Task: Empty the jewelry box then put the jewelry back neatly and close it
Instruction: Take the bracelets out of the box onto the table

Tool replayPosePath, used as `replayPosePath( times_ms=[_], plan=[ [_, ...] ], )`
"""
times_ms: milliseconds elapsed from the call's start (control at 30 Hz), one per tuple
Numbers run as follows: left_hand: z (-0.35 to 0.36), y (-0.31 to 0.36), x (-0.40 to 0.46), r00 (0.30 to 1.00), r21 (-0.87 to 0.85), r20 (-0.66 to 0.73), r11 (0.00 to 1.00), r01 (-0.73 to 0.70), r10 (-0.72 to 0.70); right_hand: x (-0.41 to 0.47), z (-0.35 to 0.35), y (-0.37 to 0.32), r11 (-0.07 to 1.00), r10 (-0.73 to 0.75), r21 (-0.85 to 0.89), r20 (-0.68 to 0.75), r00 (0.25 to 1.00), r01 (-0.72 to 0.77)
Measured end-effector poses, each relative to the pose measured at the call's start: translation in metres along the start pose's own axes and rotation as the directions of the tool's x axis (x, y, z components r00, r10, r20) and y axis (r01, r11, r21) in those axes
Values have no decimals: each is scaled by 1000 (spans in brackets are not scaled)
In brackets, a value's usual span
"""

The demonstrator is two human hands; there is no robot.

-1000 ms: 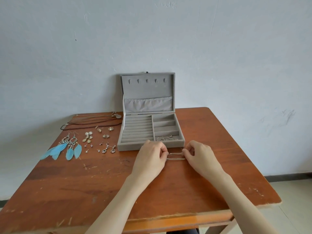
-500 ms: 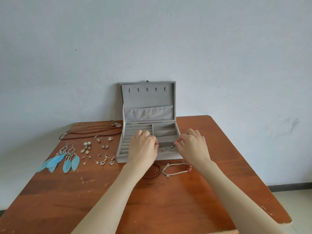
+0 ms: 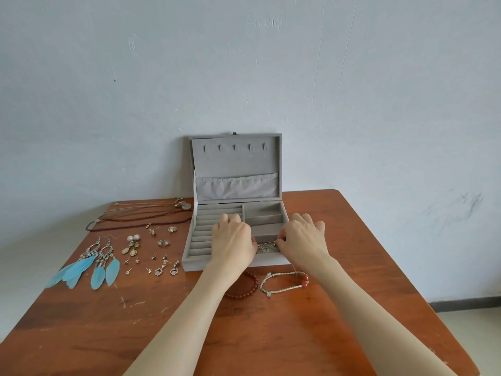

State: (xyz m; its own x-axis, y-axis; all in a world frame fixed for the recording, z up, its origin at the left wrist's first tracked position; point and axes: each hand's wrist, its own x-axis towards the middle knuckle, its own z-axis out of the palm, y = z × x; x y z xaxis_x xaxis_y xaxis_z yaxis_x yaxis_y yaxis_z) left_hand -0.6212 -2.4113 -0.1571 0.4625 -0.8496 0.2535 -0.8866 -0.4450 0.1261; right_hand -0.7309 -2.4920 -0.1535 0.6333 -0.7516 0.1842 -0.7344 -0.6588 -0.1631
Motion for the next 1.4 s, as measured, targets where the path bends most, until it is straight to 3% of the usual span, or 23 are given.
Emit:
replayPosePath(
  times_ms=[167, 300, 433, 533, 633, 833, 1000, 1133, 1233, 1400],
  plan=[
    [1, -5, -1, 999, -63, -12, 997, -41, 40, -3, 3, 4, 995, -53, 81, -64, 997, 58],
    [2, -11, -6, 997, -280, -30, 957, -77, 71, -8, -8, 5, 863, -85, 489, -106, 991, 126],
    [-21, -16, -17, 999, -671, 10, 741, -22, 38, -23, -28, -2, 652, -36, 755, -62, 997, 70],
    [-45, -26, -31, 995, -798, 96, 599, 70, 11, -35, -36, -8, 475, -15, 880, -3, 1000, 10],
    [-56, -40, -53, 992, -833, 126, 539, 123, -30, -51, -36, -18, 327, -17, 943, 70, 997, -61],
    [-51, -68, -99, 967, -756, 151, 606, 245, -204, -76, -12, -57, 185, -128, 935, 330, 935, -304],
    [-50, -93, -116, 938, -700, 160, 634, 328, -308, -84, 1, -87, 286, -125, 910, 347, 930, -301],
    [-45, -110, -120, 925, -551, 160, 746, 373, -345, -86, 10, -104, 627, -73, 770, 215, 974, -123],
    [-40, -115, -121, 924, -450, 146, 808, 381, -354, -88, 15, -111, 780, -81, 626, 116, 990, -9],
    [-39, -114, -121, 941, -365, 94, 868, 337, -325, -89, 13, -111, 873, -125, 478, 29, 992, 96]
  ],
)
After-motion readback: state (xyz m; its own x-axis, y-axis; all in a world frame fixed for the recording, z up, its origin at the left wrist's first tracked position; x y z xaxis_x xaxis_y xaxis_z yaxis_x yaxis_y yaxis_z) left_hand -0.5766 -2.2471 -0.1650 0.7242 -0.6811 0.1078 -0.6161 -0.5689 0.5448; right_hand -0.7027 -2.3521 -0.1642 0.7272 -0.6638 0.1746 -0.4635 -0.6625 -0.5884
